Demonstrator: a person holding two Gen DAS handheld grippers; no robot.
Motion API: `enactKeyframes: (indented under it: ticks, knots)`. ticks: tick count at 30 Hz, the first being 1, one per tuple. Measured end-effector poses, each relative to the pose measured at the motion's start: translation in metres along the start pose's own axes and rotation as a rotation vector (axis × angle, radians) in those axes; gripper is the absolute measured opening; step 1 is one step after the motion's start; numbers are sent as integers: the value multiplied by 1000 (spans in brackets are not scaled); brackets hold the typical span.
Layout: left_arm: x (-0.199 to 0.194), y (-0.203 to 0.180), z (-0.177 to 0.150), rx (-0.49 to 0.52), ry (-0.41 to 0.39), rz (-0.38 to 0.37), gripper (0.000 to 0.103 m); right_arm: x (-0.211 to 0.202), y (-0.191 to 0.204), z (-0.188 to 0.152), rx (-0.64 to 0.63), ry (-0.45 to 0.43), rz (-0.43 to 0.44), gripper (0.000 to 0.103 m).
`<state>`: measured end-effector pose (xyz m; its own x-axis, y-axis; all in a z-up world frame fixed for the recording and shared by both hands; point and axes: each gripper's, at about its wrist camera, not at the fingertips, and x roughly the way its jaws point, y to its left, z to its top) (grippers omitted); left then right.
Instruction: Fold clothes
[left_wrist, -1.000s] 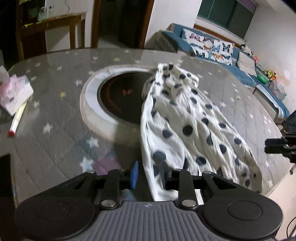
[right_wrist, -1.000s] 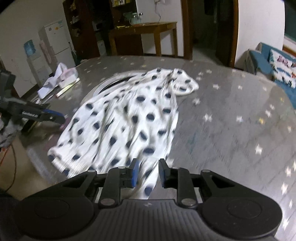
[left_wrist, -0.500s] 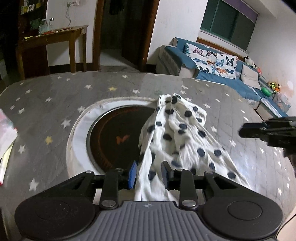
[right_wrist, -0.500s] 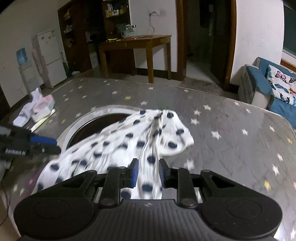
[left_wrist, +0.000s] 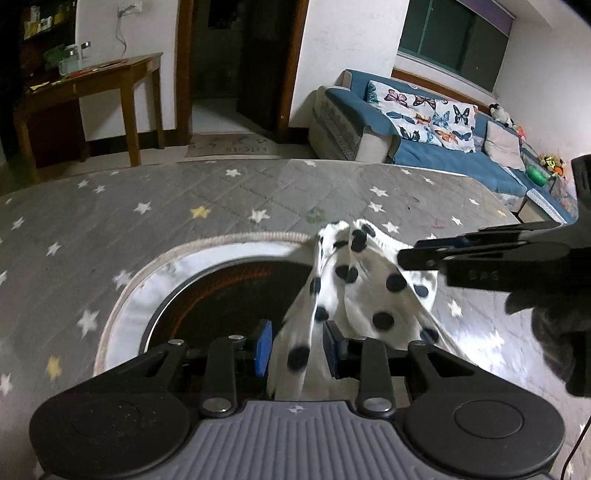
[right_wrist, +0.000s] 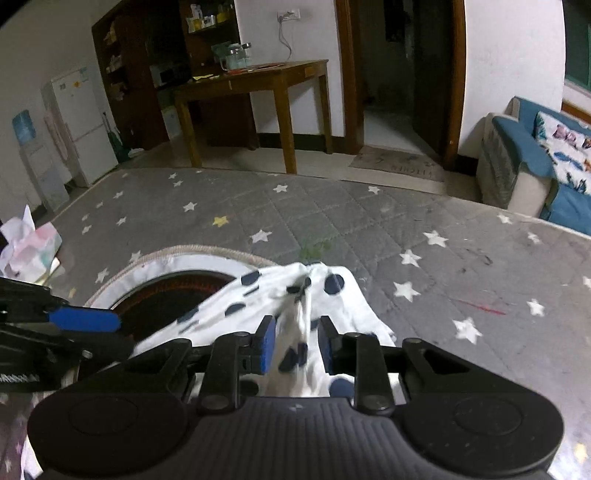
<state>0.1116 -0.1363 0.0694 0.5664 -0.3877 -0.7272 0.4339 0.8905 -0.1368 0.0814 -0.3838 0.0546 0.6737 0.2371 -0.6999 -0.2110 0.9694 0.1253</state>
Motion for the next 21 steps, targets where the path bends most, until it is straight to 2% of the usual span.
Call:
enactKeyframes:
  ticks: [7,10,11,17,19,20,21]
  knots:
    - [45,-5,24,30,7,-16,33,34,-5,7,32,23,34,25]
    - [62,-7,32,39,12,-18,33,32,-9,2,23,22,37,9]
    - [69,-8,34,39,15,-19,33,31,-9,1,18,18,33,6]
    - [98,-17,41,58,35,-42,31,10,-22,-5,8,-9,16,3]
    - [105,-21,40,77,42,-33,24,7,-24,-3,13,-9,24,3]
    - [107,-21,39,78,46,-33,12,7,-24,-3,15,-11,25,3]
    - [109,-21,38,77,50,-33,8,6,-24,-3,13,-14,22,3]
